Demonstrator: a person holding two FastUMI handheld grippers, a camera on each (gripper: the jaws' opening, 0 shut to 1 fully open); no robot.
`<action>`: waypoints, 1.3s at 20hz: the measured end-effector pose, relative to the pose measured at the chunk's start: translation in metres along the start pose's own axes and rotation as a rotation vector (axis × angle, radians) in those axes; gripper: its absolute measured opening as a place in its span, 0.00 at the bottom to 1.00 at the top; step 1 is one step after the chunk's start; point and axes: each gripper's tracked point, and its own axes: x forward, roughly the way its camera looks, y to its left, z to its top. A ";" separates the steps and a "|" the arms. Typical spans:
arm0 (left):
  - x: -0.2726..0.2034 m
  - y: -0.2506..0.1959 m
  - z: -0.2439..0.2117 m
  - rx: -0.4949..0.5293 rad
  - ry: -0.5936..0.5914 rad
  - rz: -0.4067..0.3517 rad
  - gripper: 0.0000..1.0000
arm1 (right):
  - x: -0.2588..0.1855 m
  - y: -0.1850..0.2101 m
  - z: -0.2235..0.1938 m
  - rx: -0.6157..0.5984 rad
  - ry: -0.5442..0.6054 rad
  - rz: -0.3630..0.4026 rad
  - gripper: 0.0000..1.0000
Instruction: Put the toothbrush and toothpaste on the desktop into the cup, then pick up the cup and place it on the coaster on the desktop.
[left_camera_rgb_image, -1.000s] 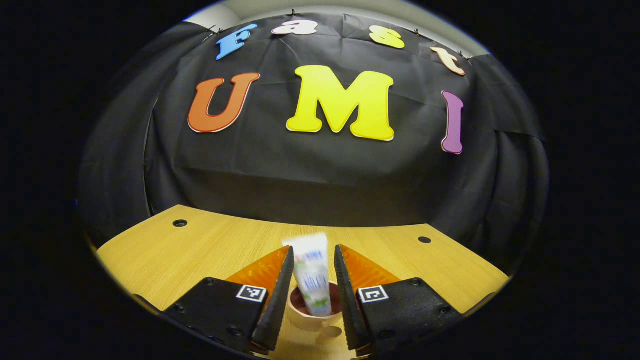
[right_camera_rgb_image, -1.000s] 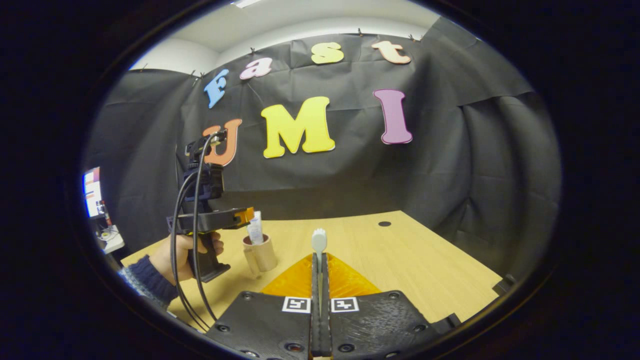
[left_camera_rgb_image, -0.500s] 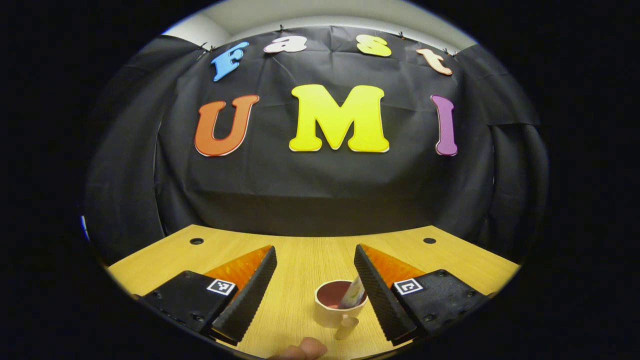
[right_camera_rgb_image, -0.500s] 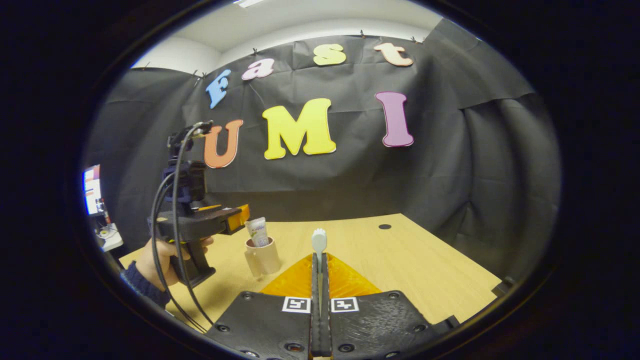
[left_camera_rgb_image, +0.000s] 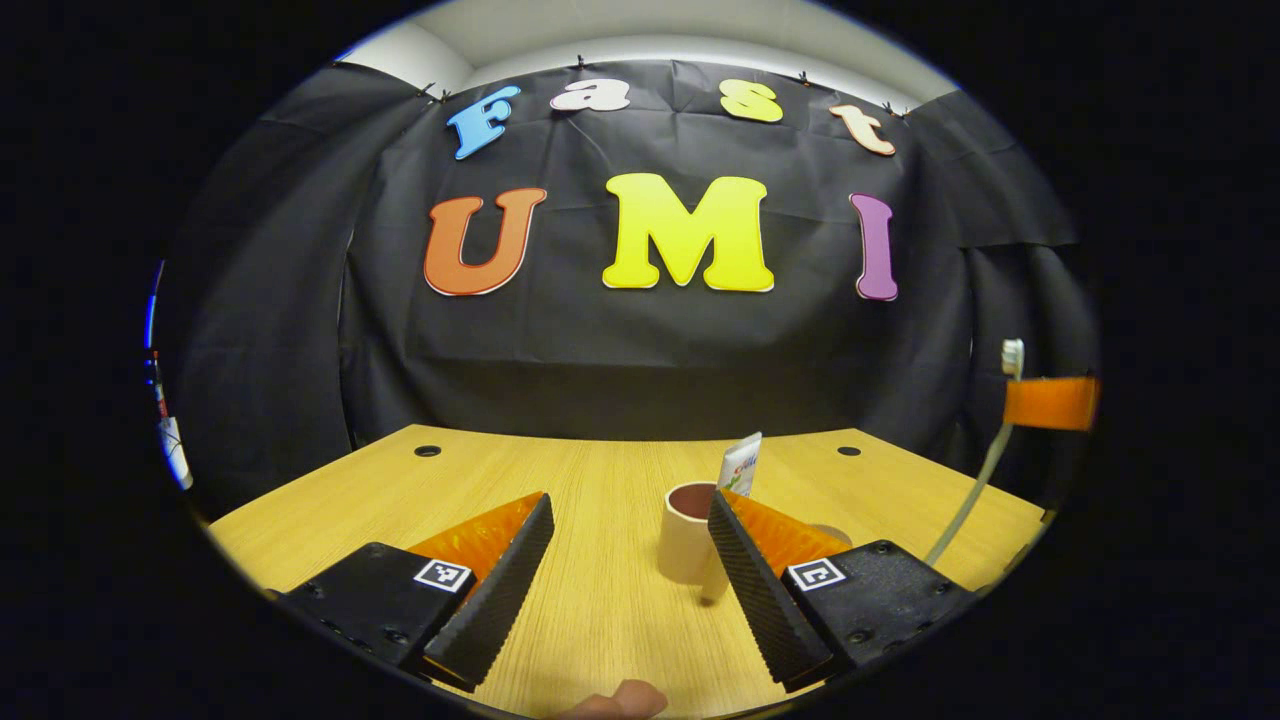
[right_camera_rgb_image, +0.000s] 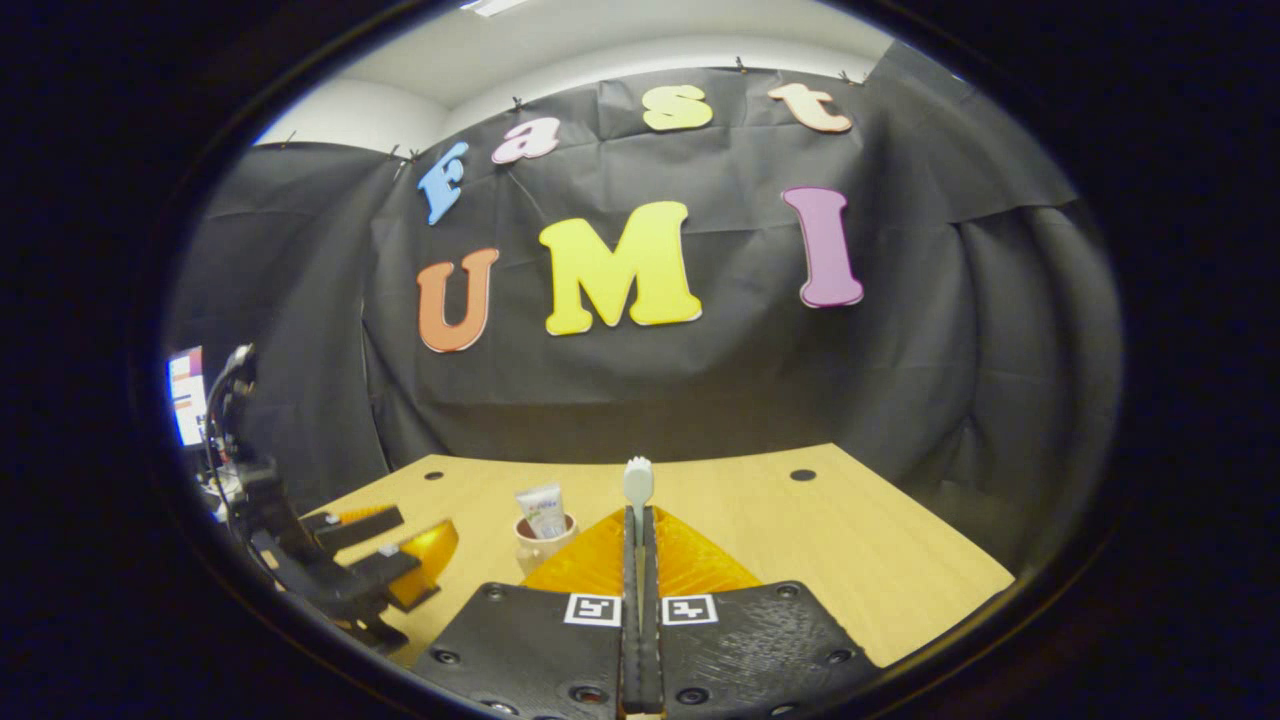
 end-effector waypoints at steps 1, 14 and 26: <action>-0.005 0.000 -0.005 -0.007 0.003 -0.008 0.99 | 0.007 0.008 0.010 -0.007 -0.005 0.004 0.00; -0.024 0.028 -0.044 -0.105 0.083 -0.015 0.99 | 0.119 0.116 0.091 0.030 -0.071 0.061 0.00; -0.022 0.043 -0.056 -0.150 0.125 -0.045 0.96 | 0.141 0.111 0.036 -0.051 0.004 0.021 0.00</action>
